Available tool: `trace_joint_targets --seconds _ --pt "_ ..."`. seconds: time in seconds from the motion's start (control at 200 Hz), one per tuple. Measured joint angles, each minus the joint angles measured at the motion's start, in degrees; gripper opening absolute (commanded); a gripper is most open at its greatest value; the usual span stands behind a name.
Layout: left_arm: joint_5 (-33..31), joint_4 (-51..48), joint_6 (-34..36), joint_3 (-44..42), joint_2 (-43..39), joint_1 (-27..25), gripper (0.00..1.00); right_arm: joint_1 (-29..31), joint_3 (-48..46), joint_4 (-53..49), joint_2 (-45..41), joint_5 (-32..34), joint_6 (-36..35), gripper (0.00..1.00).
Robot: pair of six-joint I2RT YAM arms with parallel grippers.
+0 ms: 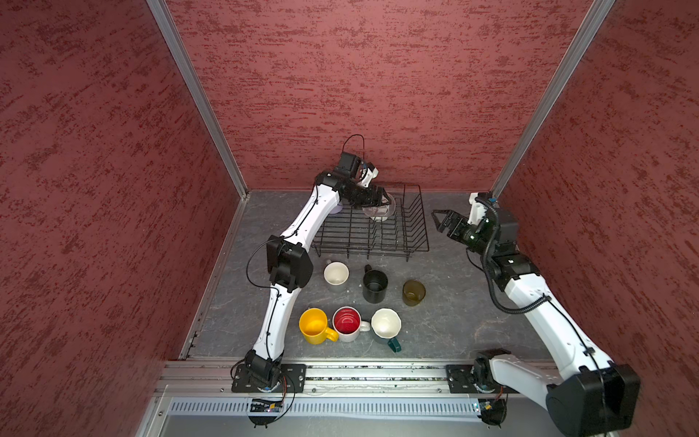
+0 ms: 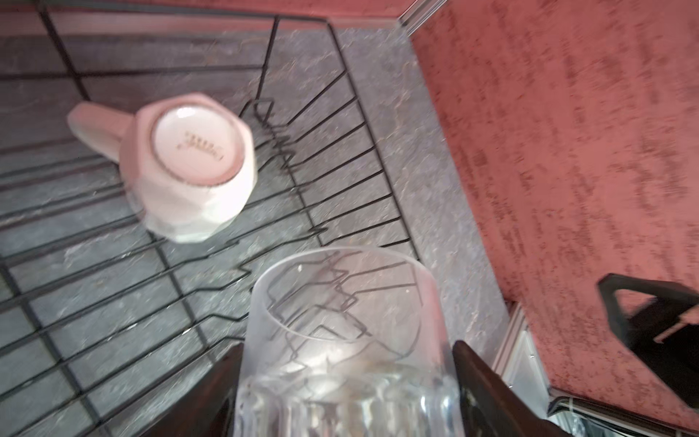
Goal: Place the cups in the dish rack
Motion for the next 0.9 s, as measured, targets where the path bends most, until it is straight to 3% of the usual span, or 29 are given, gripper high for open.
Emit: trace_joint_targets --seconds 0.561,0.902 --pt "-5.9 -7.8 2.6 0.2 2.4 -0.9 0.0 -0.1 -1.3 0.2 0.9 -0.7 0.0 0.99" --pt "-7.4 -5.4 2.6 -3.3 4.0 -2.4 0.0 -0.1 -1.3 0.2 1.0 -0.8 0.1 0.99"
